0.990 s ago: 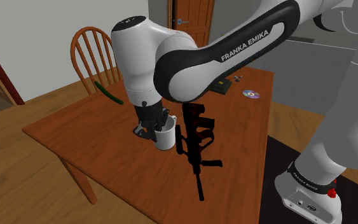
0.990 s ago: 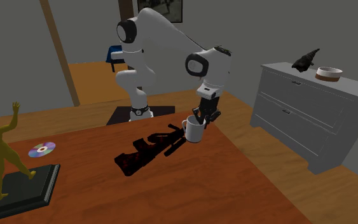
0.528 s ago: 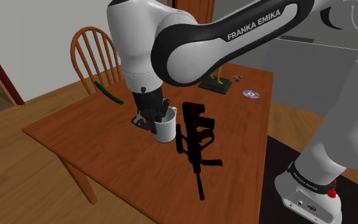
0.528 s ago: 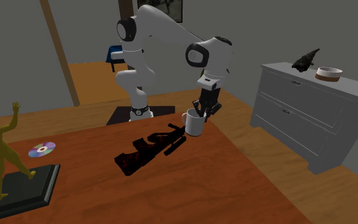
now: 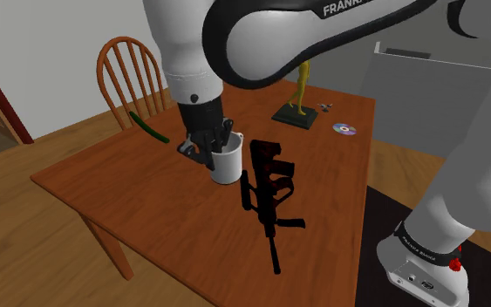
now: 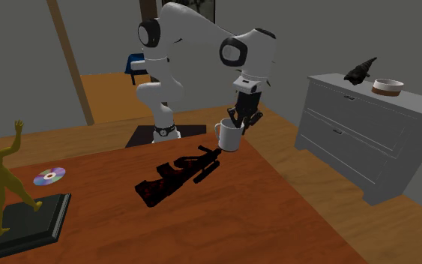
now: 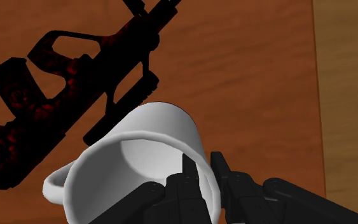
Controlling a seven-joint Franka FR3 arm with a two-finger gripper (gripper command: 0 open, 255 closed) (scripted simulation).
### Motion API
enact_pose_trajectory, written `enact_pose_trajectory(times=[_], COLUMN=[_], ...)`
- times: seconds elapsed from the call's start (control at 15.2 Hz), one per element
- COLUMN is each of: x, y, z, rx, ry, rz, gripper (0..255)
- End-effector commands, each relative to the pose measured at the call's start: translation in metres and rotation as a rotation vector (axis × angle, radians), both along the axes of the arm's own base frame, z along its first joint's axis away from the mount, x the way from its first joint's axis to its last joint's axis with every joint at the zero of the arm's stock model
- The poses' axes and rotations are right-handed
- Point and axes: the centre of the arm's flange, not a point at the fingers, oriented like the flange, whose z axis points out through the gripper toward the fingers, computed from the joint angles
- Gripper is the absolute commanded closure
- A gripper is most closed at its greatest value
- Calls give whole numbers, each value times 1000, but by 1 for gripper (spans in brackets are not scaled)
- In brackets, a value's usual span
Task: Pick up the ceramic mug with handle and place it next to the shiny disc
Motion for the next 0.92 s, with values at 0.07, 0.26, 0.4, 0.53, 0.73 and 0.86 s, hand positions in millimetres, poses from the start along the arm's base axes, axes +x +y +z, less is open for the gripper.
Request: enact_pose_trajectory(times=[0.07, 0.26, 0.4, 0.53, 0.73, 0.86], x=[1, 1, 1, 0, -3, -5], y=[0, 0, 0, -13, -53, -79], z=[17, 33, 43, 49, 49, 49], rx=[0, 0, 0, 0, 0, 0], ry=[0, 0, 0, 0, 0, 0], rz=[0, 0, 0, 0, 0, 0], gripper=[255, 255, 255, 255, 255, 255])
